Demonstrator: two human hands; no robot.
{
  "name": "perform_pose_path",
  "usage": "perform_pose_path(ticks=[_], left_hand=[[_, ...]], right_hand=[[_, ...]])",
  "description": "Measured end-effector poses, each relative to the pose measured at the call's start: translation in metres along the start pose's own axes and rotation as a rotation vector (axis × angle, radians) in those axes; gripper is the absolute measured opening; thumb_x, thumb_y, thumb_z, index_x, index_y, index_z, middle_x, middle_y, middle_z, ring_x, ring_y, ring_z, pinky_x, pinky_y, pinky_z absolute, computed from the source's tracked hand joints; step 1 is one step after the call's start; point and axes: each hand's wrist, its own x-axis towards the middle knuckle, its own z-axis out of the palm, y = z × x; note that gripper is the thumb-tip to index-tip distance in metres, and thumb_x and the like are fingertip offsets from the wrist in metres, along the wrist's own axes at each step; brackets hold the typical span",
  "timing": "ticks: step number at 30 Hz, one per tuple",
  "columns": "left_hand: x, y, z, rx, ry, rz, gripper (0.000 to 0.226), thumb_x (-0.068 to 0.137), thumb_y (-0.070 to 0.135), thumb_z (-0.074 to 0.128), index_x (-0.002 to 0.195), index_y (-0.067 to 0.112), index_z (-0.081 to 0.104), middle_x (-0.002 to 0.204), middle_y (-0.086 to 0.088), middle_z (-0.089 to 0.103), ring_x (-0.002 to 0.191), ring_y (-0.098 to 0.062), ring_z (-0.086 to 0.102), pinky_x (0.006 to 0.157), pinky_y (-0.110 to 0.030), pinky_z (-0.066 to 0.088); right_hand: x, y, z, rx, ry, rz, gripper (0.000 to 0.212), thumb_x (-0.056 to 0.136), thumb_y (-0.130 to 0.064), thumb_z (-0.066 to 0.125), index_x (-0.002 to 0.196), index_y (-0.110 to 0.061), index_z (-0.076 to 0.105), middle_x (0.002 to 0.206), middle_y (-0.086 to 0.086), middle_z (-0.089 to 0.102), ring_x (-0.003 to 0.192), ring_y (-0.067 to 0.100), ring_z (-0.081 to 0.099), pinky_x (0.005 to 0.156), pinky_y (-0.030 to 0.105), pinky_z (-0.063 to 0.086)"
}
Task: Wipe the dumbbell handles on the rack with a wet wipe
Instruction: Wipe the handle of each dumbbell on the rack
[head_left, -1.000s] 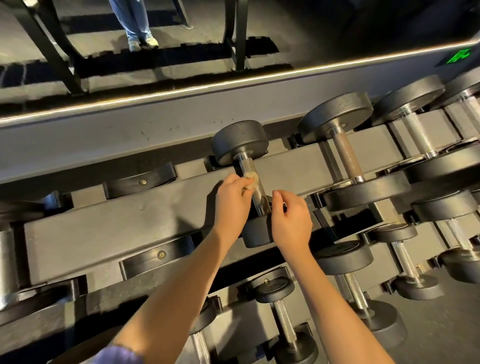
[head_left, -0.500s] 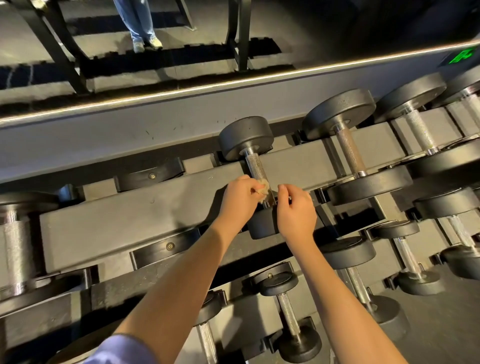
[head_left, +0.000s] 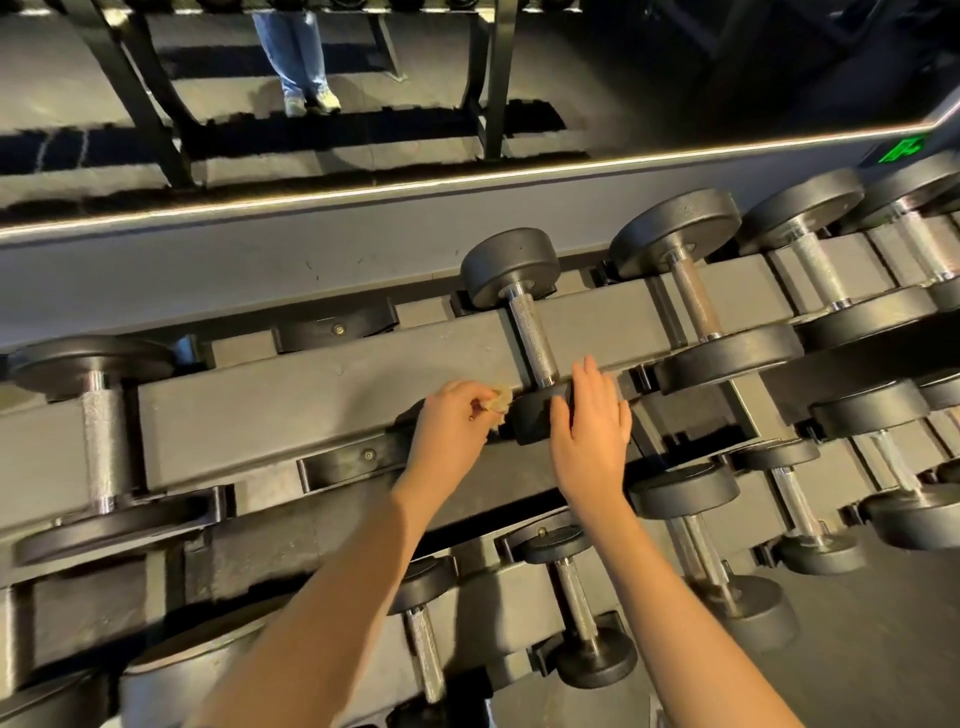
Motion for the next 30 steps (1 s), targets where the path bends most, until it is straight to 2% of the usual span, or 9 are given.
perform_pose_path(ticks=[3, 5, 8, 10, 13, 17, 22, 27, 30], left_hand=[[-0.043, -0.027, -0.002, -0.088, 0.035, -0.079, 0.015, 0.084, 0.01, 0.07, 0.099, 0.008, 0.07, 0.093, 0.004, 0.064, 0.071, 0.006, 0.056, 0.066, 0.0, 0.039], [-0.074, -0.05, 0.001, -0.113, 0.029, -0.141, 0.013, 0.083, 0.009, 0.071, 0.096, 0.008, 0.07, 0.09, 0.005, 0.064, 0.069, 0.011, 0.056, 0.064, 0.0, 0.04], [-0.12, -0.088, 0.011, -0.011, -0.016, -0.23, 0.012, 0.084, 0.012, 0.07, 0.096, 0.009, 0.07, 0.092, 0.005, 0.061, 0.075, -0.001, 0.057, 0.066, -0.003, 0.038], [-0.147, -0.109, 0.018, 0.03, -0.028, -0.288, 0.011, 0.085, 0.011, 0.069, 0.096, 0.008, 0.07, 0.092, 0.004, 0.061, 0.082, -0.01, 0.061, 0.067, -0.007, 0.037], [-0.178, -0.135, 0.028, 0.076, -0.029, -0.368, 0.014, 0.086, 0.014, 0.068, 0.099, 0.009, 0.07, 0.093, 0.001, 0.061, 0.088, -0.017, 0.063, 0.071, -0.015, 0.039], [-0.206, -0.166, 0.049, 0.139, -0.033, -0.488, 0.014, 0.086, 0.016, 0.067, 0.099, 0.01, 0.068, 0.096, -0.002, 0.063, 0.089, -0.02, 0.063, 0.075, -0.023, 0.044], [-0.228, -0.194, 0.085, 0.072, 0.038, -0.548, 0.01, 0.088, 0.015, 0.063, 0.097, 0.014, 0.067, 0.089, 0.009, 0.057, 0.083, -0.01, 0.057, 0.072, -0.015, 0.036], [-0.236, -0.216, 0.114, 0.015, 0.181, -0.564, 0.005, 0.091, 0.019, 0.06, 0.093, 0.023, 0.063, 0.082, 0.018, 0.057, 0.074, 0.003, 0.056, 0.063, -0.004, 0.037], [-0.236, -0.225, 0.125, -0.037, 0.306, -0.536, 0.009, 0.091, 0.021, 0.063, 0.097, 0.017, 0.066, 0.089, 0.008, 0.065, 0.078, -0.003, 0.058, 0.071, -0.014, 0.043]], right_hand=[[-0.051, -0.001, 0.011, -0.003, 0.068, -0.072, 0.046, 0.098, -0.021, 0.044, 0.144, -0.013, 0.038, 0.156, 0.004, 0.025, 0.146, 0.019, 0.013, 0.117, 0.041, 0.005], [-0.084, 0.003, 0.026, 0.015, 0.032, -0.102, 0.044, 0.097, -0.021, 0.044, 0.14, -0.012, 0.043, 0.153, 0.005, 0.032, 0.144, 0.018, 0.021, 0.117, 0.04, 0.009], [-0.13, 0.013, 0.056, 0.074, -0.196, -0.087, 0.042, 0.097, -0.027, 0.04, 0.133, -0.01, 0.052, 0.142, 0.006, 0.049, 0.132, 0.021, 0.044, 0.112, 0.036, 0.026], [-0.152, 0.016, 0.072, 0.126, -0.381, -0.056, 0.041, 0.098, -0.027, 0.042, 0.132, -0.008, 0.054, 0.136, 0.009, 0.054, 0.126, 0.024, 0.051, 0.108, 0.03, 0.031], [-0.173, 0.022, 0.088, 0.083, -0.568, -0.077, 0.039, 0.1, -0.024, 0.043, 0.135, -0.011, 0.05, 0.138, 0.004, 0.052, 0.128, 0.018, 0.048, 0.107, 0.022, 0.031], [-0.197, 0.044, 0.107, 0.072, -0.664, -0.078, 0.037, 0.1, -0.022, 0.044, 0.135, -0.012, 0.051, 0.136, 0.002, 0.054, 0.123, 0.016, 0.051, 0.102, 0.02, 0.033], [-0.226, 0.08, 0.131, 0.072, -0.729, -0.105, 0.039, 0.1, -0.02, 0.042, 0.139, -0.016, 0.045, 0.137, -0.003, 0.051, 0.124, 0.011, 0.048, 0.093, 0.005, 0.021], [-0.257, 0.104, 0.161, 0.111, -0.77, -0.066, 0.041, 0.101, -0.023, 0.04, 0.141, -0.014, 0.042, 0.14, 0.001, 0.048, 0.127, 0.014, 0.045, 0.101, 0.013, 0.026], [-0.271, 0.112, 0.177, 0.14, -0.771, -0.069, 0.04, 0.101, -0.025, 0.039, 0.139, -0.014, 0.044, 0.138, 0.0, 0.049, 0.127, 0.016, 0.045, 0.104, 0.018, 0.029]])
